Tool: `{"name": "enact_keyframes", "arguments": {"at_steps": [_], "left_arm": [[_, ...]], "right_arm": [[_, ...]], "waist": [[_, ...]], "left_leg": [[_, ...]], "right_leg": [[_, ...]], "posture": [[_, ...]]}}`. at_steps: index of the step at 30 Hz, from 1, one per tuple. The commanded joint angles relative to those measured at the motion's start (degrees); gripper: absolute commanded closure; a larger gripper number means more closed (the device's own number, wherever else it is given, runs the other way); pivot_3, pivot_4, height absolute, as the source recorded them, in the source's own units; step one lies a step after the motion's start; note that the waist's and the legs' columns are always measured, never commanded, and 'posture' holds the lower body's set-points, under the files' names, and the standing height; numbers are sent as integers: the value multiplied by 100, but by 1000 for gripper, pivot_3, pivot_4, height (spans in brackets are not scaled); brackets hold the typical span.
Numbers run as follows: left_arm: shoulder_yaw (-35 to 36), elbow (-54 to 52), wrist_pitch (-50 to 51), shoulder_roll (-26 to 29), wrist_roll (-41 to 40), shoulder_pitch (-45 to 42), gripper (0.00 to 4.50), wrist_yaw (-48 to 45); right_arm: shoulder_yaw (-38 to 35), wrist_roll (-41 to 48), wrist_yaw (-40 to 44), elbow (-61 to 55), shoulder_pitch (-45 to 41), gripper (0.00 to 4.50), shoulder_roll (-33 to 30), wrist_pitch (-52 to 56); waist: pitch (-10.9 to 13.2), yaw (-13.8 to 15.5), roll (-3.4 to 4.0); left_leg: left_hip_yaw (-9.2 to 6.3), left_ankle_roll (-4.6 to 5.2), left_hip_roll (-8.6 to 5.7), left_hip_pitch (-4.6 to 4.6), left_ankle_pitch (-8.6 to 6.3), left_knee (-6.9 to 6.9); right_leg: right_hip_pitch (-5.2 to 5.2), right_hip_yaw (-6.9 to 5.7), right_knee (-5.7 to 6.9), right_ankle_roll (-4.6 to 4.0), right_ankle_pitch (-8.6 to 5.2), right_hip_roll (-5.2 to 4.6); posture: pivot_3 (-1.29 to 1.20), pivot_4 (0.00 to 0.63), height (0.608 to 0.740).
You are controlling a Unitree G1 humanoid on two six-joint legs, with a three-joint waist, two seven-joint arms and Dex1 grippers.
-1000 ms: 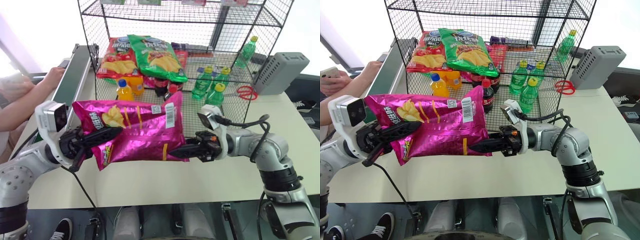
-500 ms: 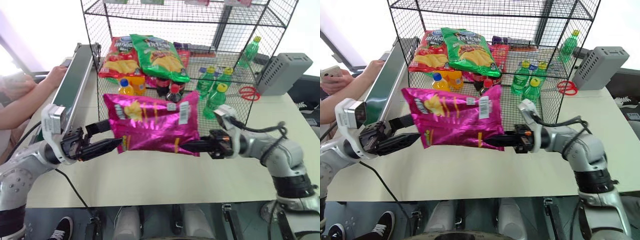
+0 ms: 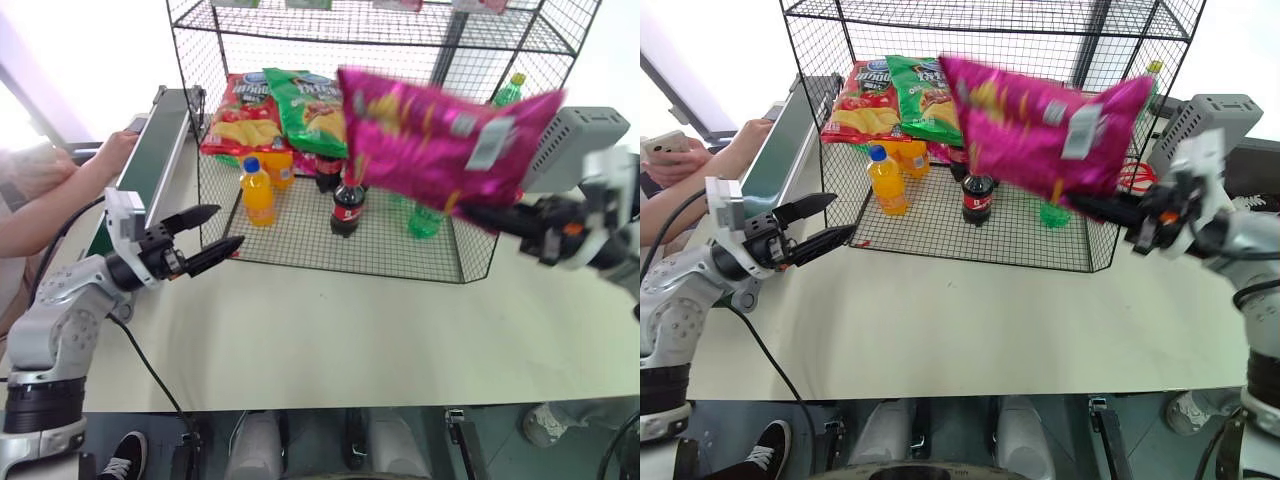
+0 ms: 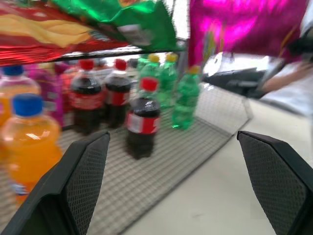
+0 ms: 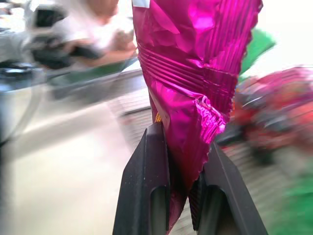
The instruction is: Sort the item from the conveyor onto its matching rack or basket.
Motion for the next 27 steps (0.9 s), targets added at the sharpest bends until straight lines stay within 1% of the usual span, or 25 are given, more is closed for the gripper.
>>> {"name": "enact_keyframes", "arguments": {"at_steps": [1, 2, 5, 7, 12, 16, 18, 20, 22, 23, 25, 27], "left_arm": [[-52, -52, -152, 26, 112, -63, 61, -163], [-57, -59, -164, 13, 133, -84, 61, -165], [-53, -77, -188, -20, 169, -136, 61, -137], [-41, -162, -165, -20, 156, -126, 61, -103], [0, -348, -212, -29, 151, 7, 61, -48], [34, -448, -151, -55, 67, 69, 61, -4], [37, -472, -127, -52, 33, 71, 61, -1], [21, -458, -172, -65, 61, 42, 61, 16], [-8, -452, -161, -55, 65, 12, 61, 4], [-15, -445, -196, -52, 88, 3, 61, -10], [-23, -438, -223, -55, 108, -19, 61, -13], [-19, -464, -254, -63, 96, -25, 61, -36]], "right_arm": [[-262, -49, -312, 87, -489, 4500, 136, -591], [-239, -40, -309, 139, -531, 4500, 148, -608], [195, -901, -176, 362, -425, 4500, 123, -1550], [528, -1479, 100, 516, -268, 4500, 18, -2284], [795, -2629, -307, 1392, -642, 4500, 61, -4072], [731, -2689, -525, 1700, -748, 4500, 165, -4603], [628, -2418, -648, 1705, -818, 4500, 254, -4486], [721, -2736, -691, 1877, -796, 4500, 137, -4789], [865, -3570, -1134, 2188, -875, 4500, -30, -5346], [921, -3795, -1252, 2311, -917, 4500, -82, -5543], [1071, -4665, -1873, 2596, -1055, 4500, -284, -5782], [1199, -4815, -2011, 2724, -1143, 4500, -328, -5869]], "waist": [[0, -10, 0], [0, -2, 1], [0, 32, -1], [0, 44, -1], [3, 28, 3], [3, 20, 3], [3, 21, 3], [3, 24, 3], [3, 23, 3], [3, 22, 4], [3, 16, 5], [3, 11, 5]], "left_leg": [[0, 0, 1, 0, 0, -2], [-1, 0, 2, -2, 0, -3], [0, 0, 2, -6, 0, -3], [3, 0, -1, -7, 0, -1], [6, -1, -2, -8, 1, 3], [6, -2, 0, -5, 1, 3], [6, -3, 1, -5, 2, 3], [7, -5, 0, -5, 3, 3], [8, -6, -1, -4, 3, 4], [8, -6, -1, -4, 3, 4], [10, -6, -1, -4, 4, 4], [9, -6, -1, -4, 4, 4]], "right_leg": [[-2, 0, 1, 0, 0, 0], [-3, -1, 1, 0, 0, 1], [-3, -1, -2, 1, 0, -1], [-3, -1, -3, 2, 0, -6], [-3, -1, -1, 3, 1, -10], [-3, -1, 1, 3, 1, -6], [-3, -1, 1, 3, 1, -6], [-3, -1, 2, 3, 1, -8], [-2, -1, 3, 3, 1, -9], [-2, -1, 2, 3, 1, -9], [-3, 0, 2, 3, 1, -10], [-3, 0, 2, 3, 1, -10]], "posture": [[0, 150, 740], [0, 150, 740], [0, 150, 740], [0, 150, 740], [0, 150, 740], [0, 150, 740], [0, 150, 740], [0, 150, 740], [0, 150, 740], [0, 150, 740], [0, 150, 740], [0, 150, 740]]}}
